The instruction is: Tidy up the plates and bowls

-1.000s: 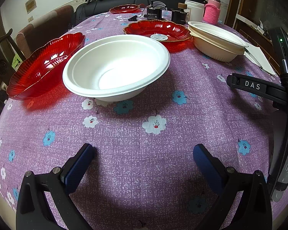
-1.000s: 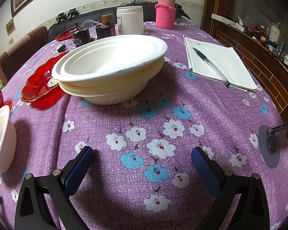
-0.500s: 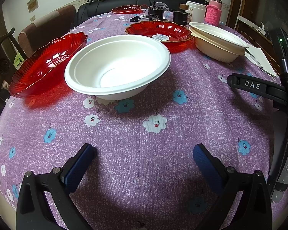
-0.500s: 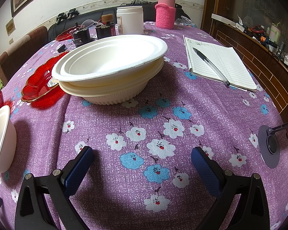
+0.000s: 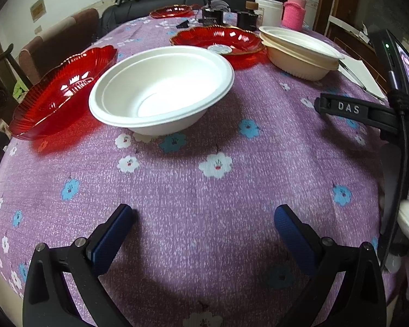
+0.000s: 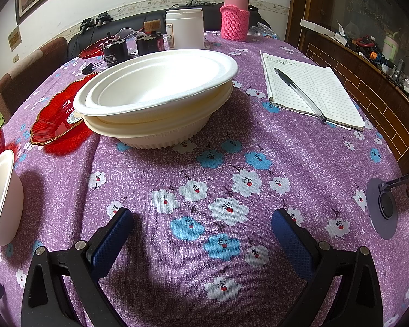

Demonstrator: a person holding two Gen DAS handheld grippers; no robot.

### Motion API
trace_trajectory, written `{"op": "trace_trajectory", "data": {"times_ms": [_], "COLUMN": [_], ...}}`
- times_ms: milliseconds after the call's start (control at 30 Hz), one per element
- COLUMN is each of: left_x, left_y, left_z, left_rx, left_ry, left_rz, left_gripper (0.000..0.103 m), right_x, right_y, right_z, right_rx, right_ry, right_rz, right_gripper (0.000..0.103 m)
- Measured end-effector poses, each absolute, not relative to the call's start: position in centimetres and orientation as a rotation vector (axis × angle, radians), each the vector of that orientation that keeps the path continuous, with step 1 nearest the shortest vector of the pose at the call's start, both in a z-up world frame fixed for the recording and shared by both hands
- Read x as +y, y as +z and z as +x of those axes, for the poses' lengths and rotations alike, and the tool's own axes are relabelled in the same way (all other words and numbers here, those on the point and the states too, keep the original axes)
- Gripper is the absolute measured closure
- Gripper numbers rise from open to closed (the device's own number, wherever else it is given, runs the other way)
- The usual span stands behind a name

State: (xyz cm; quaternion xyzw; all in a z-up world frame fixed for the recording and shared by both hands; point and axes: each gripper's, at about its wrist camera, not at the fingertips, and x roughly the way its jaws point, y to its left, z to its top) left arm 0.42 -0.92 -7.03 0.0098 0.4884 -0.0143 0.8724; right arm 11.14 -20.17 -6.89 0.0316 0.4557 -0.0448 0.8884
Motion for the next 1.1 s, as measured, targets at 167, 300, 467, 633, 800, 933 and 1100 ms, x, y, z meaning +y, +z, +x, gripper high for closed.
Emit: {"op": "trace_trajectory", "data": {"times_ms": [167,300,467,633,800,933,1100], "left_x": [-0.3,-0.2,0.2,1.6,3.4,6.1,11.0], "left_y": [-5.8,-3.8,-2.7,-2.7,-2.9,-2.5,-1.1], "left_z": [-1.0,-2.5,-3.4,-3.4,-3.7,-3.8,-3.9], "left_rx": [0.992,0.896,0.873,0.892,0.896,0.882,0.842], "left_ry": [-0.096,-0.094,-0.116,-0.099,-0.062,-0.041,-0.004], "left_rz": [-0.042,-0.001,0.006,-0.026,-0.050,-0.106,-0.228], "left_gripper": [0.000,0.000,0.000,0.000,0.000,0.000,0.000], "right_x": [-20.2,-20.2,-20.2,-20.0,-20.1,-20.3,-20.2], "right_y": [-6.9,-6.9,-6.9,-6.8,-6.7,-6.4,-3.1], "right_z": [11.1,11.1,10.9,9.7,8.7,8.2,5.5], "right_rx": [0.947,0.949,0.999,1.007,1.032,1.097,1.012], "right_ry": [-0.093,-0.088,-0.077,-0.049,-0.029,-0.003,0.037], "right_rz": [0.067,0.069,0.069,0.045,0.038,0.040,0.109], "right_gripper": [0.001,0.001,0.001,0.001,0.001,0.001,0.001]}}
